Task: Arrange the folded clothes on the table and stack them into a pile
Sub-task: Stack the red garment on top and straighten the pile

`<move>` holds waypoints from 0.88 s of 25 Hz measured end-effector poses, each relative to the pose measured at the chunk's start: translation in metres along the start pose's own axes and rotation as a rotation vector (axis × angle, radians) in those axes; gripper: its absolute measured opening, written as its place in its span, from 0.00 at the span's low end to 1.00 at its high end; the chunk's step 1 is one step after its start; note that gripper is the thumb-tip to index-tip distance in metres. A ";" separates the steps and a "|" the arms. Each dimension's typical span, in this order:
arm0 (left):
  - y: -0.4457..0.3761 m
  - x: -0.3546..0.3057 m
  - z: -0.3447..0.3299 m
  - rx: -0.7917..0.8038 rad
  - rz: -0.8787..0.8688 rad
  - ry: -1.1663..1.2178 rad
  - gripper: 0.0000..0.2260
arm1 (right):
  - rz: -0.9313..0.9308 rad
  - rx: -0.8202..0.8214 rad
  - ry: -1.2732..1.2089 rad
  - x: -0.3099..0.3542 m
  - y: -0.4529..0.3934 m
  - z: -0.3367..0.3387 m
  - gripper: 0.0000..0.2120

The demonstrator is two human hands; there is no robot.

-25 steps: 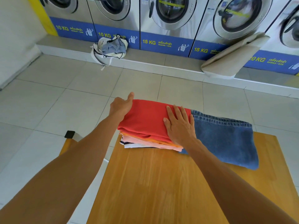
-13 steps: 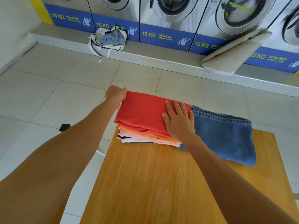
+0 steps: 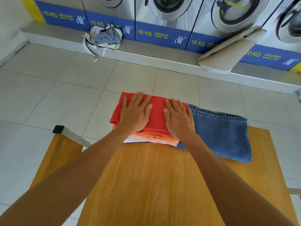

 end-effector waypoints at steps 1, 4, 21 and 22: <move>-0.005 0.024 0.000 0.052 0.097 0.003 0.25 | -0.027 0.022 -0.019 -0.004 0.000 0.000 0.27; -0.014 0.071 0.010 0.112 0.325 0.030 0.27 | -0.112 0.022 -0.030 -0.003 -0.008 0.006 0.28; 0.007 0.117 0.016 0.022 0.595 0.403 0.28 | -0.434 -0.194 -0.230 -0.064 0.016 0.047 0.22; 0.011 0.122 0.024 -0.057 0.587 0.435 0.27 | -0.504 -0.232 -0.273 -0.071 0.025 0.052 0.22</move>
Point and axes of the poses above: each hand's wrist, its own y-axis away from the middle knuckle, its own z-axis out of the back of the hand, x = y × z, the point moved 8 cm from there along -y, towards the middle knuckle, and after that the axes turned 6 degrees about z, right-handed, at the moved point
